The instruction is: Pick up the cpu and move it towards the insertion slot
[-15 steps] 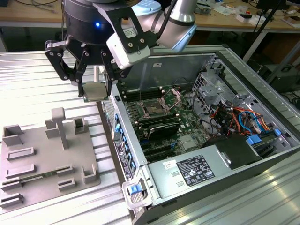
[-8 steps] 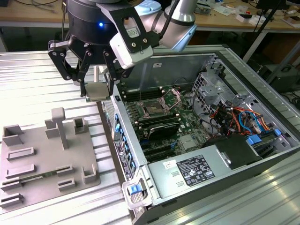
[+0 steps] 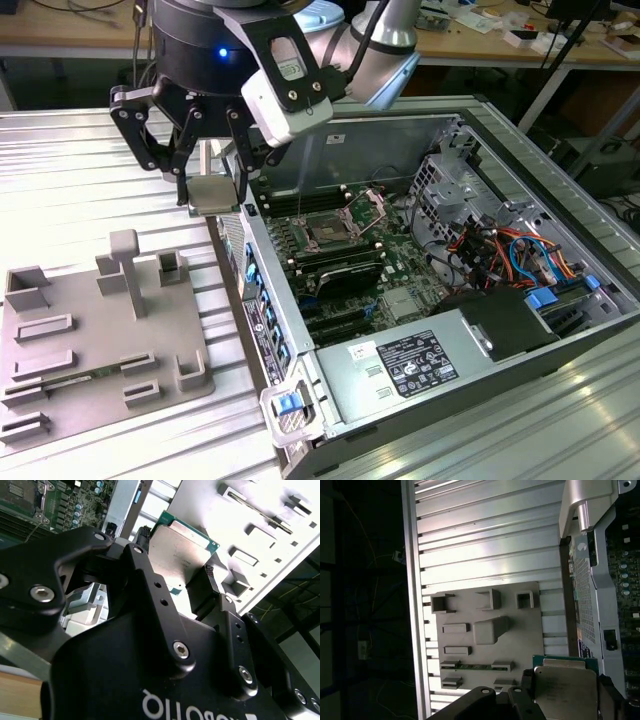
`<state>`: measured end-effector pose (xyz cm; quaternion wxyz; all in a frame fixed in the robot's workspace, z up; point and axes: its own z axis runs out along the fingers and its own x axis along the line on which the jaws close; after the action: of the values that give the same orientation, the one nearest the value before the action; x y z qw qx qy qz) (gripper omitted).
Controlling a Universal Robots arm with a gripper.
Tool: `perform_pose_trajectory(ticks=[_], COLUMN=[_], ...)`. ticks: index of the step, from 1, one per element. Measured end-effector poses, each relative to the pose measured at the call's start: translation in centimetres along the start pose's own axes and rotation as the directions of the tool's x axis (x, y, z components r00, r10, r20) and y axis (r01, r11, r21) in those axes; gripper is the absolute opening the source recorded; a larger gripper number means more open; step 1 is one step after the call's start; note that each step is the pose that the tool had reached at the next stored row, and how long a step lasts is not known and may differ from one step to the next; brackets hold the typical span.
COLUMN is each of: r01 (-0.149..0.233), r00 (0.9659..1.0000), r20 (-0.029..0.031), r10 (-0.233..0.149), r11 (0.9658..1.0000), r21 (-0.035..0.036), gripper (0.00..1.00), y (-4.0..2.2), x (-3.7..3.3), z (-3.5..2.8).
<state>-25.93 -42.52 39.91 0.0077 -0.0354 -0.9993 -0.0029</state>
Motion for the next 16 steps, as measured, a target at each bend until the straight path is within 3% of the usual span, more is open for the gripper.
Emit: perform_pose_trajectory(ticks=[16], r01=[0.0], r00=[1.0], r20=[0.0001], r10=[0.0], r11=[1.0], r21=[0.0017], gripper=[0.55], y=[0.06], x=[-0.8], z=[-0.01])
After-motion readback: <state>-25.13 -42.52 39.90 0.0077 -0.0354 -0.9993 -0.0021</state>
